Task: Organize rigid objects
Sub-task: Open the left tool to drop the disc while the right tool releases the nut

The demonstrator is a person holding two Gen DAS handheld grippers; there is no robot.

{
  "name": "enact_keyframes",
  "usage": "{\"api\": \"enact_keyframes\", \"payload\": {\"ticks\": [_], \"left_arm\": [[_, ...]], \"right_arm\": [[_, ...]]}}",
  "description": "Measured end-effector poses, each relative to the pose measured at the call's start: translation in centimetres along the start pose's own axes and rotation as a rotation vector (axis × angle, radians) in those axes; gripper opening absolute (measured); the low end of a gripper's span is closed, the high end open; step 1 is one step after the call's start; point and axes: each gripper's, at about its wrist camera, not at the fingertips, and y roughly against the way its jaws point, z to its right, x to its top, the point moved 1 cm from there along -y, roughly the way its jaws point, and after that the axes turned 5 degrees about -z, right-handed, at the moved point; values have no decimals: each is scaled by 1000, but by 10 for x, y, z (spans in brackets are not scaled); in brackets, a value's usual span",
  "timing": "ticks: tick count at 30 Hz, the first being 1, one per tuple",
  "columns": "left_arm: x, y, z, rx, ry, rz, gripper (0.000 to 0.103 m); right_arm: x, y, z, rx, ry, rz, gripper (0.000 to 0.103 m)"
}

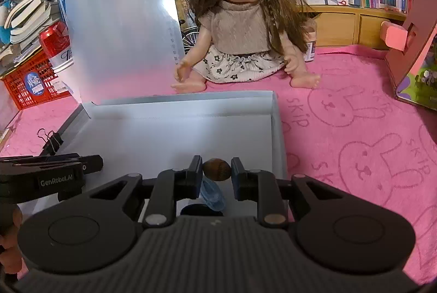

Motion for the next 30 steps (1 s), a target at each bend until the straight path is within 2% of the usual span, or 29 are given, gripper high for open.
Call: {"api": "enact_keyframes", "payload": {"ticks": [17,21,22,25,30], "left_arm": [[-4,0,4,27,-14,25,35],[-5,1,4,41,-14,22,42],[-5,2,4,41,-17,22,42],[-7,5,5,49,-30,23,47],[-11,16,6,54,-48,38,53]], "right_arm": [[-4,-5,3,5,-6,-3,29],[-4,-3,2,6,-6,1,32],[-4,-2,2,5,-4,5,33],[-5,3,1,4,3,18,47],[-5,14,-3,9,18,46,56]]}}
